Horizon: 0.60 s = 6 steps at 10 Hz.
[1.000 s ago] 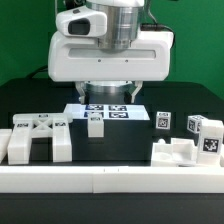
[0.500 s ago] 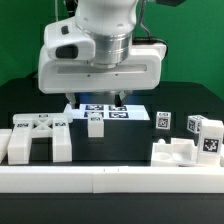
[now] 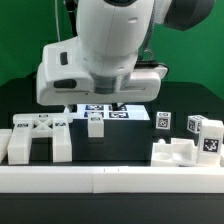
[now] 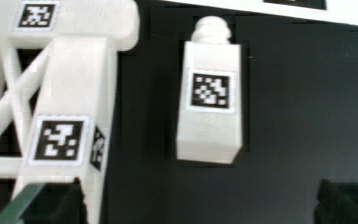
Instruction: Assemble chair
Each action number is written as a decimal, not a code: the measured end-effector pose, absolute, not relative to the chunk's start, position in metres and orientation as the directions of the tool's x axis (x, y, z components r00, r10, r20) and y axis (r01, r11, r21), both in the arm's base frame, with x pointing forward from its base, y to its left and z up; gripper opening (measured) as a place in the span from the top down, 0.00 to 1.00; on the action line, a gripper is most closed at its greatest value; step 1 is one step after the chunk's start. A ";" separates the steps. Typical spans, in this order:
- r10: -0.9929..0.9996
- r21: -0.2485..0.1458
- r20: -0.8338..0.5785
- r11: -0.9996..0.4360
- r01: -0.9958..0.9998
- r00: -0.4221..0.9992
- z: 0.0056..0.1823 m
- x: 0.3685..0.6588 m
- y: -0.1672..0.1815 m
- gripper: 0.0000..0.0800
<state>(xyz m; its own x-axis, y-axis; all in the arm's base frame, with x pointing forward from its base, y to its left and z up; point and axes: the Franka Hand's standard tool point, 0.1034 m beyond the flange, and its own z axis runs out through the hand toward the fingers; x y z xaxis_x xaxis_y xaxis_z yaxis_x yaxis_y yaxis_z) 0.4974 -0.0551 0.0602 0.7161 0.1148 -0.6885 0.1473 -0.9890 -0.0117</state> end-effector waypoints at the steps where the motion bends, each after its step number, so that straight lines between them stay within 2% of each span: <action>1: 0.106 -0.009 -0.692 -0.990 0.139 0.714 0.059 0.495 -0.057 0.19; 6: 0.093 -0.001 -0.692 -0.992 0.128 0.716 0.056 0.492 -0.058 0.19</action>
Offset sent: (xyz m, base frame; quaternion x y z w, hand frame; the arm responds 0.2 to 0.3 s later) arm 0.0000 0.0000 0.0000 0.0000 0.0000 0.0000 1.0000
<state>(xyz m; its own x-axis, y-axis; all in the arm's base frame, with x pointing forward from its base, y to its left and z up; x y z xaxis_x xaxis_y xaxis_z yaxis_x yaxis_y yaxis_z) 0.4924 -0.0584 0.0565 0.7161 0.0932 -0.6918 0.1281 -0.9918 -0.0010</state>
